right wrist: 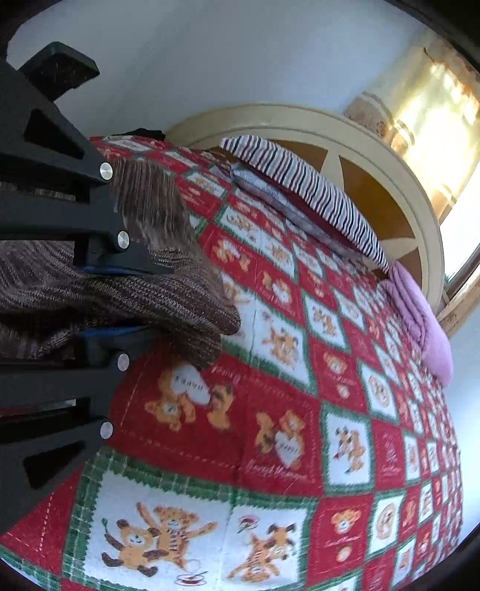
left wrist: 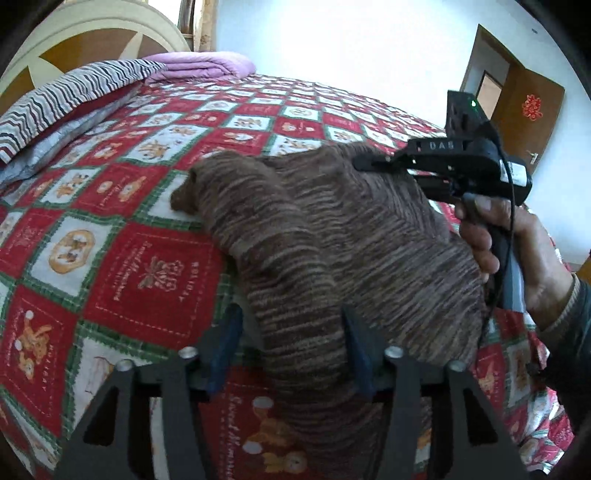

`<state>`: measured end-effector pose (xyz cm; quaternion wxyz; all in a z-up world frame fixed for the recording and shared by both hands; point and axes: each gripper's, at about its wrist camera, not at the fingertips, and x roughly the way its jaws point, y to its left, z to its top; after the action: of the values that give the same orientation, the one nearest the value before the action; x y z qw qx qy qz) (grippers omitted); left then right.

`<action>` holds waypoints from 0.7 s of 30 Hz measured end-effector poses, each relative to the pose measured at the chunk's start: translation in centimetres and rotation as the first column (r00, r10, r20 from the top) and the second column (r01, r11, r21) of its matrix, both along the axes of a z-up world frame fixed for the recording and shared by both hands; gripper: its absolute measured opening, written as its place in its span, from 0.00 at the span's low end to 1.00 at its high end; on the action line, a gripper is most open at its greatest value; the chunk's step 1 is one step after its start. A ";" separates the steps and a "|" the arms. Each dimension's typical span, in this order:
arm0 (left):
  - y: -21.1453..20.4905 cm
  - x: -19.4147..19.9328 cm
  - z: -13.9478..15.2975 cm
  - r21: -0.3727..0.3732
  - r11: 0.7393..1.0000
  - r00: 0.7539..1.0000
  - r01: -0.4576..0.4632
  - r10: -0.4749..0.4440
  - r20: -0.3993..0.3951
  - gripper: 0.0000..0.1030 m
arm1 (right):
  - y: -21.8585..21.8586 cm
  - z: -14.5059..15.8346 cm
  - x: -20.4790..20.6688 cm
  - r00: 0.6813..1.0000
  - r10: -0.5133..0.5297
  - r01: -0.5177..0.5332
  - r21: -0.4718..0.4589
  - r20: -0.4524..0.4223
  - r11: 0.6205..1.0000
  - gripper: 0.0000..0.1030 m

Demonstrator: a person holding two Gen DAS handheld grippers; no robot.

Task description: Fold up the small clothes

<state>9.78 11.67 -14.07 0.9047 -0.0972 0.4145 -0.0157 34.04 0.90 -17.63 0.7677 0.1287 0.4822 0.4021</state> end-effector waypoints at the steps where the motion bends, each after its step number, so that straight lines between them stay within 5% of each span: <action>1: 0.1 0.1 -0.1 -0.002 1.000 1.000 0.000 0.000 -0.002 0.59 | -0.1 -0.3 0.1 1.000 -0.007 0.007 -0.008 -0.004 1.000 0.21; 9: 0.5 -0.3 0.0 -0.001 1.000 1.000 -0.018 0.018 -0.010 0.68 | -1.1 -0.3 -0.1 0.997 -0.076 0.075 -0.061 0.000 0.995 0.33; 14: 0.4 -1.8 3.2 0.069 0.995 0.996 -0.068 0.063 0.070 0.77 | -3.2 5.4 -4.7 0.969 -0.154 0.178 -0.116 0.192 0.977 0.38; 16: 0.6 -2.4 4.8 0.073 0.993 0.989 -0.093 0.084 0.118 0.83 | -4.0 8.2 -8.0 0.941 -0.177 0.215 -0.108 0.288 0.971 0.54; 21: 1.2 -4.8 9.3 0.057 0.988 0.958 -0.143 0.124 0.261 0.95 | -5.0 12.8 -15.7 0.885 -0.165 0.210 -0.057 0.436 0.976 0.56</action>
<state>5.01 12.92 -4.81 0.9527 -0.0880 0.2869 0.0485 18.31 -4.13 -4.81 0.8956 0.0435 0.3069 0.3190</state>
